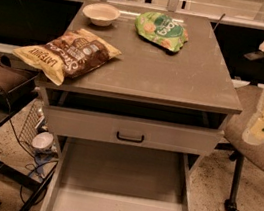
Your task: Place green rice chip bag into middle drawer
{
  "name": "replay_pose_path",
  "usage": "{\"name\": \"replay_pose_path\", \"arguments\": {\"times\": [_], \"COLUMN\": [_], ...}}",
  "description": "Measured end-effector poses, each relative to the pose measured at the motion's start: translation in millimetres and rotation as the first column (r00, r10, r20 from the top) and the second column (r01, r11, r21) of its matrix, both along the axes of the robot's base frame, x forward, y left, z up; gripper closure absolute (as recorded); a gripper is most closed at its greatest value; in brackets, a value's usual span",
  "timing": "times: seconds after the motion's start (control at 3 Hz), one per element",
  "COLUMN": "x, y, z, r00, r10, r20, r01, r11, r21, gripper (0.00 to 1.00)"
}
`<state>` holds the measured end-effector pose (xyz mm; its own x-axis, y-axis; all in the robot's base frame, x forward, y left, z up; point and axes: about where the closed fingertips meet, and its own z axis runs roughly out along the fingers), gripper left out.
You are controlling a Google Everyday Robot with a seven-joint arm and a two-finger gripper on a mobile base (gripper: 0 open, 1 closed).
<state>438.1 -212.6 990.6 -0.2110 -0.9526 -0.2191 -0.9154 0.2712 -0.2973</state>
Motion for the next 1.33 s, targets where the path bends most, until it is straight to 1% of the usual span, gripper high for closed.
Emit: {"name": "replay_pose_path", "arguments": {"times": [0.33, 0.67, 1.0, 1.33], "x": [0.1, 16.1, 45.9, 89.6], "y": [0.0, -1.8, -6.4, -0.5], "z": [0.0, 15.2, 34.3, 53.8], "r00": [1.0, 0.9983, 0.9858, 0.9536], "r10": [0.0, -0.018, -0.076, -0.139], "r20": [0.0, 0.056, 0.15, 0.267], "r01": [0.0, 0.017, 0.056, 0.065], "r11": [1.0, 1.0, 0.99, 0.96], "r21": [0.0, 0.022, 0.129, 0.271], "gripper": [0.0, 0.0, 0.0, 0.0]}}
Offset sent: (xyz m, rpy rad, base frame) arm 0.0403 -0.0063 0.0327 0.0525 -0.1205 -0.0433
